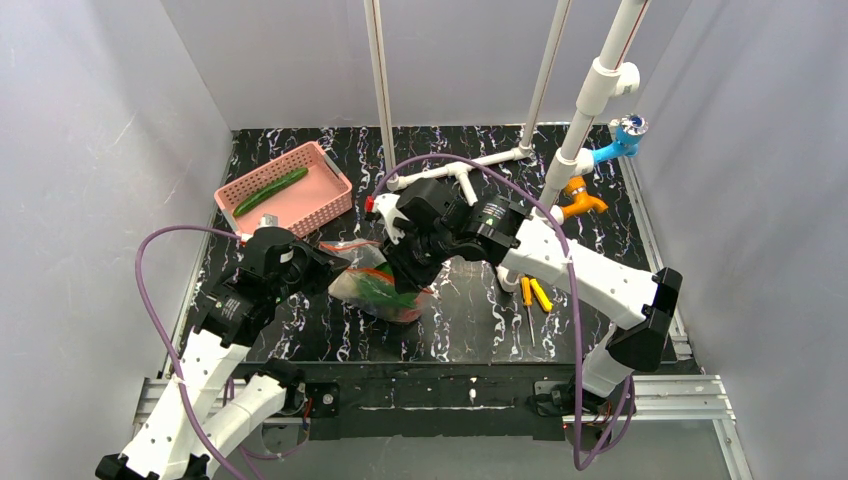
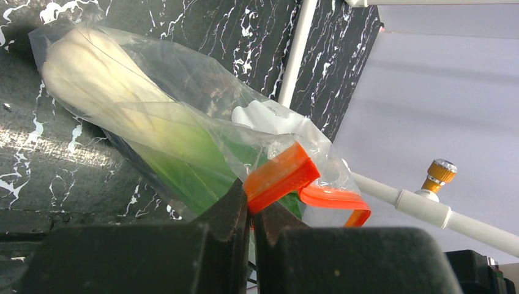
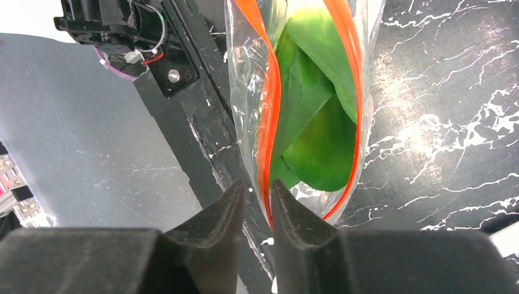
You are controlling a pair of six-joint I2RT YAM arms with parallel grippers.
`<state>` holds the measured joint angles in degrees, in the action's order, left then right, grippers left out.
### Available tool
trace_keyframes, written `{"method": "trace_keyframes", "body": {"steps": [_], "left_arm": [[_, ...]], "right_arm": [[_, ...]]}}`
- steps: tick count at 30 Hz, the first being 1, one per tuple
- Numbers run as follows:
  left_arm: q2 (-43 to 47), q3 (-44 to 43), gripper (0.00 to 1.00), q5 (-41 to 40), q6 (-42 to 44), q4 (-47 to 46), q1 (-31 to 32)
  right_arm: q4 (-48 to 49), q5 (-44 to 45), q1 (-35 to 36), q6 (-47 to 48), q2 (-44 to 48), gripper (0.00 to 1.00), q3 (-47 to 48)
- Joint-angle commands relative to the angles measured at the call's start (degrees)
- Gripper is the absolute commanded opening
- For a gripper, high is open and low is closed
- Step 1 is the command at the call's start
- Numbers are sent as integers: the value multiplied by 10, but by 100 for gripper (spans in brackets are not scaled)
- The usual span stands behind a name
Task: Place the food in the zip-top bag and seal the zipper
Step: Adjust the zipper food storage bag at the center of the board.
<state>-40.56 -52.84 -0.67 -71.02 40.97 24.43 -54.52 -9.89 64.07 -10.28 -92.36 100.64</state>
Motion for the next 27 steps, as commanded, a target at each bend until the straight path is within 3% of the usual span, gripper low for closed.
{"method": "trace_keyframes", "body": {"steps": [1, 4, 7, 23, 27], "left_arm": [[7, -14, 0, -10, -6, 5, -2], [8, -15, 0, -19, -13, 10, -3], [8, -19, 0, -30, -17, 20, -2], [17, -23, 0, -48, -29, 33, -3], [22, -26, 0, -54, -27, 40, -2]], "right_arm": [[42, 3, -3, -1, 6, 25, 2], [42, 21, -3, 1, -5, 15, 9], [50, 38, -3, 2, -3, 12, 8], [76, -21, -3, -24, 6, 23, -38], [58, -5, -4, -19, 1, 7, -10]]}}
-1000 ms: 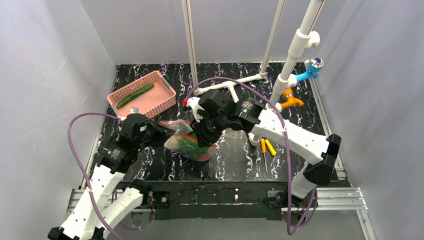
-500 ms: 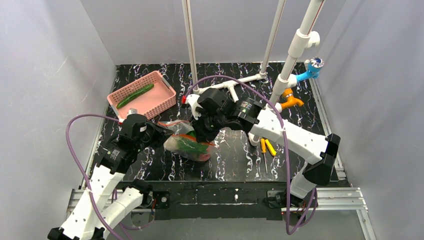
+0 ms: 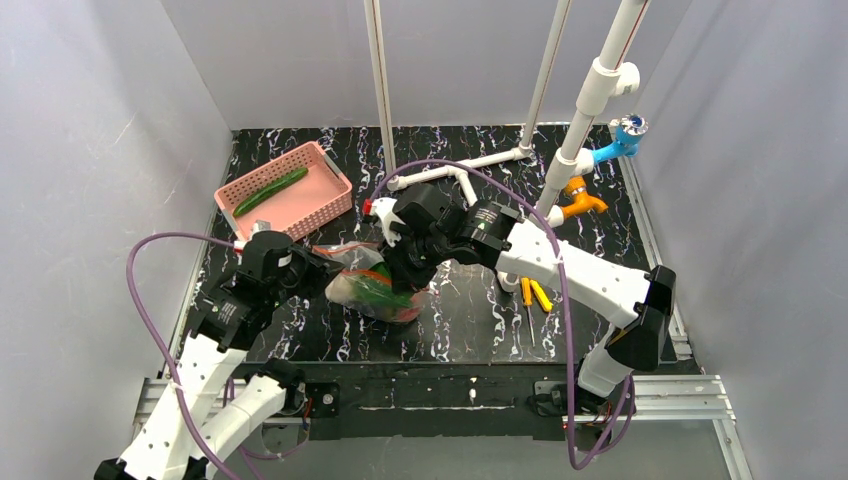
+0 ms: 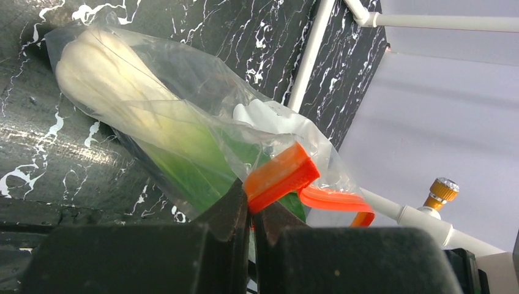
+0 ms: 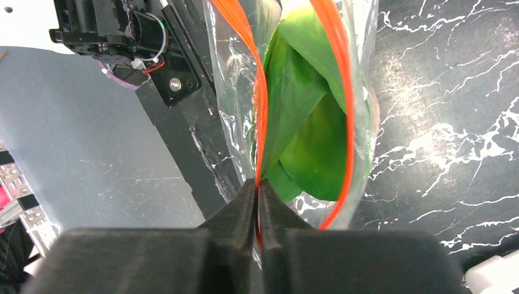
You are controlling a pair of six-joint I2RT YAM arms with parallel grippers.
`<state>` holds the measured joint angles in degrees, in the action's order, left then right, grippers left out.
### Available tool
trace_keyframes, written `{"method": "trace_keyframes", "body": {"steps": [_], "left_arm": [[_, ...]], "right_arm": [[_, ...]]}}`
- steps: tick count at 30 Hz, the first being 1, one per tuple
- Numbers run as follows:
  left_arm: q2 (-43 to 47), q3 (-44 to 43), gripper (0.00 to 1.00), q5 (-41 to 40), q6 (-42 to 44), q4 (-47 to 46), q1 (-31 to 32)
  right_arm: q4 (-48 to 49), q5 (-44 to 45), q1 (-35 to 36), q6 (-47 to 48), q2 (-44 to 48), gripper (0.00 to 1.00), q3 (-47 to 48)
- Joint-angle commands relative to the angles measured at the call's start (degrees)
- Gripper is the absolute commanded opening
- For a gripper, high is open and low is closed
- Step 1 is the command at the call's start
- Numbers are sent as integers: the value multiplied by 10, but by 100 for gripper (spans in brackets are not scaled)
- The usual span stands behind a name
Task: Place the food in the zip-top bag and seal the zipper
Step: Adjust the zipper food storage bag at the center of the board.
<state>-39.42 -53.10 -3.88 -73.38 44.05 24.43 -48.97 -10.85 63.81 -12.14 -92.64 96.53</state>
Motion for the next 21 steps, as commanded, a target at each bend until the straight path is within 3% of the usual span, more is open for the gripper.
{"method": "trace_keyframes", "body": {"steps": [1, 5, 7, 10, 12, 15, 21], "left_arm": [[12, -24, 3, -24, 0, 10, -2], [18, -42, 67, -41, 17, 39, -2], [26, -70, 83, -50, 47, 58, -2], [43, -99, 91, -62, 76, 76, -2], [56, -112, 93, -78, 88, 80, -3], [69, -104, 92, -74, 86, 83, -3], [46, -63, 89, 48, 93, 11, -2]], "right_arm": [[-4, 9, -1, 2, 3, 4, 41], [-60, 66, 0, 5, 3, 1, 131], [-74, 79, 3, 5, 11, 1, 148], [-29, 80, 6, 7, 26, 1, 104], [17, 96, 4, 12, 24, 1, 54], [13, 122, 1, 24, -17, 1, 52], [39, 124, 1, 53, -11, 1, 69]]}}
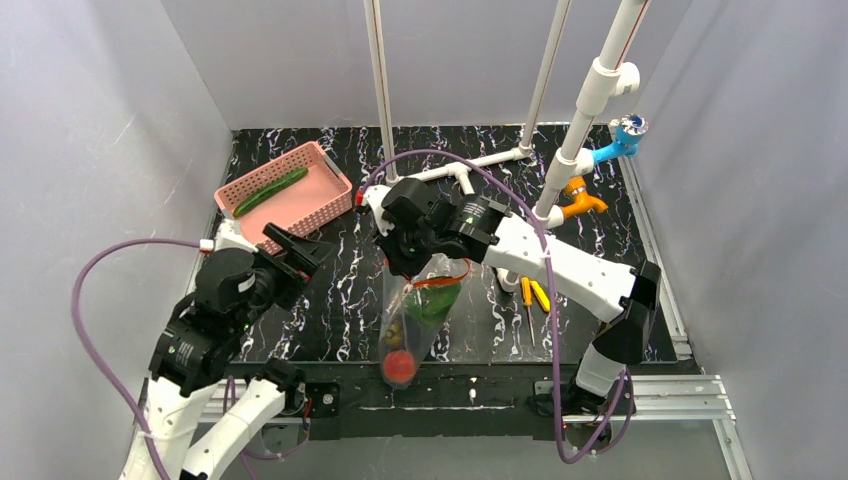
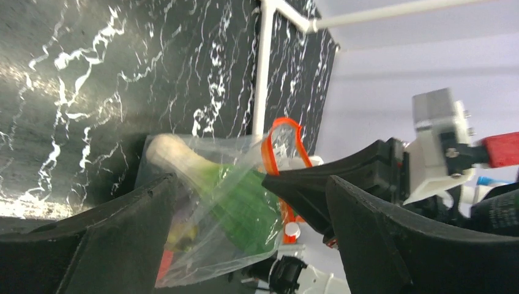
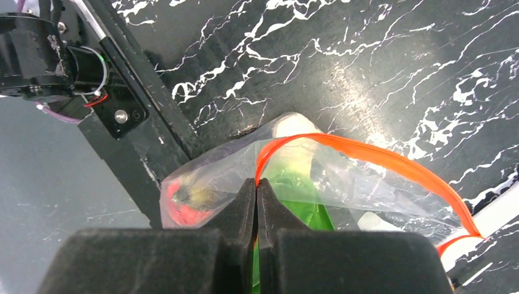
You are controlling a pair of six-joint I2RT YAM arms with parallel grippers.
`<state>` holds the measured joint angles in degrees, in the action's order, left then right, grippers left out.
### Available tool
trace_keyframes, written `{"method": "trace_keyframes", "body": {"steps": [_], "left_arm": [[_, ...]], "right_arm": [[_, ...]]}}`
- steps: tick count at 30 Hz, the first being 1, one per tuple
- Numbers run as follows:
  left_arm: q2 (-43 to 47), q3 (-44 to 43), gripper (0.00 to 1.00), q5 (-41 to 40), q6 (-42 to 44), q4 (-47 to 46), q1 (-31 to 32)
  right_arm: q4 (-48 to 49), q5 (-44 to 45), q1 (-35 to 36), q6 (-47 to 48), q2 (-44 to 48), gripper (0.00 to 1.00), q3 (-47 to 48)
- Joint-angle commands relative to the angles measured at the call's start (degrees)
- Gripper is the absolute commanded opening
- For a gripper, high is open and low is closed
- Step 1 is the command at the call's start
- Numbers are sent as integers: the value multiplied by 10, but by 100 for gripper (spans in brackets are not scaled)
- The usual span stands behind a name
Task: Place the food in the zip-top bag and seal the zipper
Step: Adjust the zipper food storage bag at the center of the board.
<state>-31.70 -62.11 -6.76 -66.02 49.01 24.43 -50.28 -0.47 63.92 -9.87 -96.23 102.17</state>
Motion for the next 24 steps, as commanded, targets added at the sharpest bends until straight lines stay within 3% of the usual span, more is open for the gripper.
{"method": "trace_keyframes", "body": {"steps": [1, 4, 8, 14, 24], "left_arm": [[-43, 29, 88, 96, 21, -48, -3], [-75, 20, 85, 105, 26, -49, -3], [-58, 19, 81, 34, 17, -26, -2], [-7, 47, 79, -51, -2, 6, -3], [-52, 72, 84, 39, 5, -65, -2]], "right_arm": [[53, 22, 0, 40, 25, 1, 21], [45, 32, 0, 67, 14, 1, 63], [17, 17, 0, 96, -3, 1, 122], [88, -91, 1, 158, 43, 1, 14], [105, -134, 20, 180, 49, 1, -50]]}}
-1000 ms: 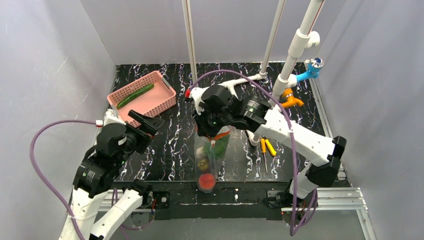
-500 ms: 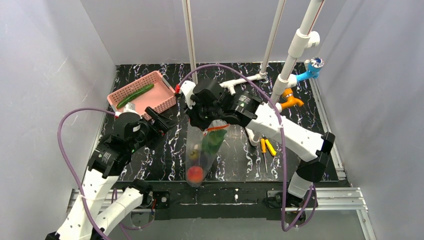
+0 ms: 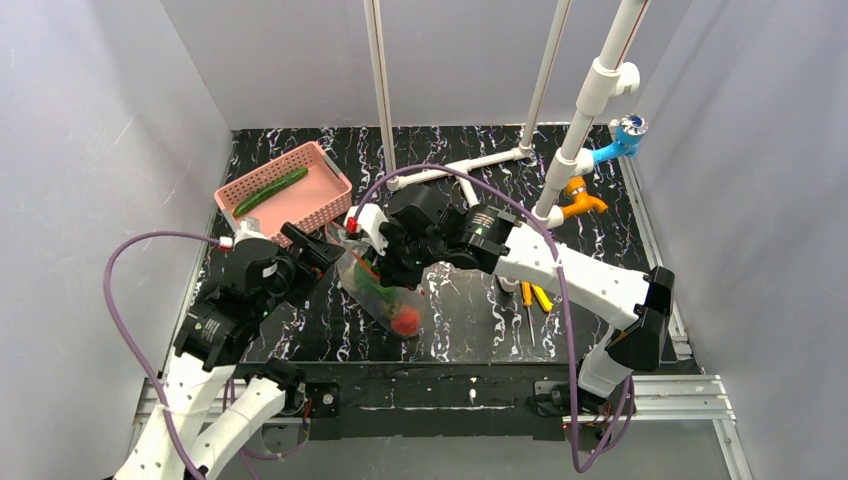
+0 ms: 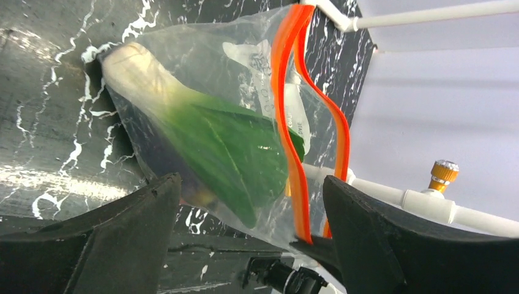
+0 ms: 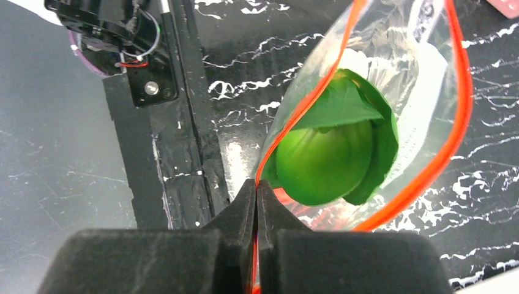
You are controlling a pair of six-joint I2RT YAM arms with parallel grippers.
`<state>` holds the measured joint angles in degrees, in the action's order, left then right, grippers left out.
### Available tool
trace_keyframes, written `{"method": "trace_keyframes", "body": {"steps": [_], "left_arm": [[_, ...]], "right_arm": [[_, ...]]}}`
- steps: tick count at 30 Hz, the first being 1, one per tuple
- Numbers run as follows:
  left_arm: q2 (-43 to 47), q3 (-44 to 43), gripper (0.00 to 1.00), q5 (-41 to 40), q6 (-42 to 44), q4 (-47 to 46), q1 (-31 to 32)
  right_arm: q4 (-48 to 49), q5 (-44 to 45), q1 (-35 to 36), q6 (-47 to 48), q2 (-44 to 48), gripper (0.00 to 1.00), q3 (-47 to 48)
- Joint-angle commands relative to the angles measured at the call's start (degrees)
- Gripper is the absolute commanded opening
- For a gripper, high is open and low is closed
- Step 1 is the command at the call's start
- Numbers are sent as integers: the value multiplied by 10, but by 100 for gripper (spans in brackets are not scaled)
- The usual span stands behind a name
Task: Place the food in the zip-top bag and seal the zipper
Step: Adjust the zipper food storage bag at the center of the board.
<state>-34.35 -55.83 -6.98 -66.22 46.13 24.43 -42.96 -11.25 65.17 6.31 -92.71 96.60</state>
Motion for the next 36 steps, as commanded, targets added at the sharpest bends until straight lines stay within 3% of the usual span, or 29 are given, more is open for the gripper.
{"method": "trace_keyframes", "body": {"steps": [1, 15, 19, 21, 26, 30, 34, 36], "left_arm": [[-33, 9, 83, 52, 7, -41, -2], [-85, 1, 51, 43, 15, -53, -3], [-95, 0, 33, 26, 37, -55, -2], [-94, 1, 18, 24, 43, -57, -3], [-74, 21, 3, 29, 41, -56, -2], [-58, 33, 0, 33, 35, -54, -2], [-48, 32, 0, 33, 33, -51, -3], [-47, 29, 0, 33, 31, -49, -2]], "right_arm": [[27, -26, 8, 18, 11, 1, 11], [-7, 26, 37, 5, -5, 2, 39], [-12, 30, 43, -10, -3, 9, 38], [-12, 36, 44, -26, 1, 13, 34], [-74, 104, 44, -107, -2, 29, 97], [-148, 171, 43, -210, -18, 55, 204], [-140, 255, 40, -228, -10, 78, 205], [-153, 289, 31, -241, -26, 81, 224]]}}
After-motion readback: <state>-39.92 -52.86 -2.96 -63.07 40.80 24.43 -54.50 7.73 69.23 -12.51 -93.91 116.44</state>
